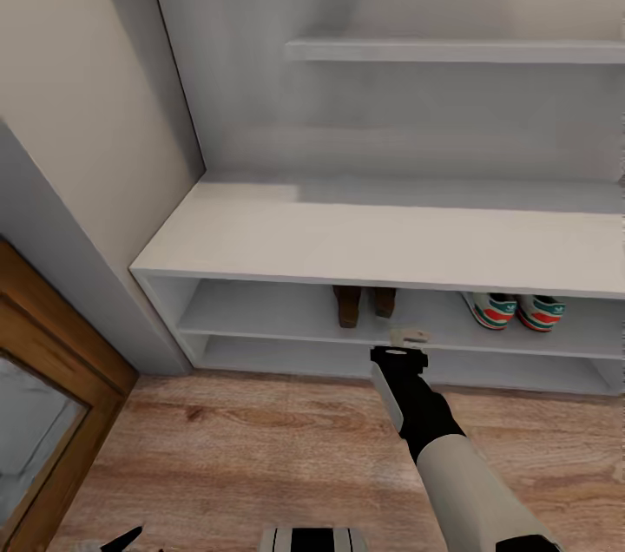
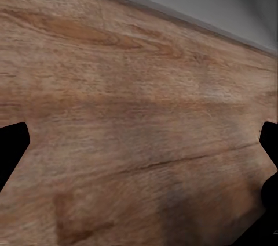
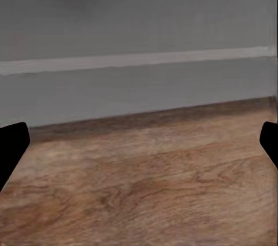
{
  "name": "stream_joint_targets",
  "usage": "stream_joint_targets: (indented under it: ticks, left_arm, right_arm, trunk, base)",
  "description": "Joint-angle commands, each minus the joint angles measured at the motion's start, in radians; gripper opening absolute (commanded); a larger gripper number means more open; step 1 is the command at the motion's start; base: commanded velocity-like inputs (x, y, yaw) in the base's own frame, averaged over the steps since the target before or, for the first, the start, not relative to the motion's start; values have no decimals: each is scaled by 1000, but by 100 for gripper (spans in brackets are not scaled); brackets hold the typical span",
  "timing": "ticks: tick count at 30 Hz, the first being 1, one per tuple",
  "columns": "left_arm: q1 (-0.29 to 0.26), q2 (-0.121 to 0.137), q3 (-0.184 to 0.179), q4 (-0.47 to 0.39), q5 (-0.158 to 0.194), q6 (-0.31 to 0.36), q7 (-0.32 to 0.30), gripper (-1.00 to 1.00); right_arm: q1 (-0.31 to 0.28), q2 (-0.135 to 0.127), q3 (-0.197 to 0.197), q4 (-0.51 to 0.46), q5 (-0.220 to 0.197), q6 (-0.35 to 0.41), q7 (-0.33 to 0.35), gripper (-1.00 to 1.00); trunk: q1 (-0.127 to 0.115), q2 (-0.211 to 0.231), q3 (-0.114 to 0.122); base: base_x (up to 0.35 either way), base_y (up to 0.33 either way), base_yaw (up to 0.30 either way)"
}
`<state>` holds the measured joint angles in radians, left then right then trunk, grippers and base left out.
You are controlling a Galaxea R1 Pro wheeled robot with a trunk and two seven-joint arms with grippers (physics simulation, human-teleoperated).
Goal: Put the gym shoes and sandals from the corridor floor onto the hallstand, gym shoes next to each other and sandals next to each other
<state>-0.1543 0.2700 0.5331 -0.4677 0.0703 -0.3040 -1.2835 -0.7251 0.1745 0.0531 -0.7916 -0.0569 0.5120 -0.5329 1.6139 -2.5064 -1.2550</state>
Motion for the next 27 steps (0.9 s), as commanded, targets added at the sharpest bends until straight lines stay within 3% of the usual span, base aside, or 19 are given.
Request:
stream_joint_targets:
  ticks: [1,20,27]
  left_arm:
    - [-1,0,2,1,0,-6,-3,100]
    - [-1,0,7,1,0,-6,-3,100]
    - [-1,0,9,1,0,-6,-3,100]
  right_arm:
    - [0,0,2,-1,-6,4,-7,100]
    - [1,0,3,6,-5,2,-7,100]
    - [2,0,4,60,-5,-2,-7,100]
  trunk:
    - [-1,0,-1]
    - [-1,0,-1]
    - [-1,0,-1]
  base:
    - [-337,0,0]
    - [-337,0,0]
    - [-338,0,0]
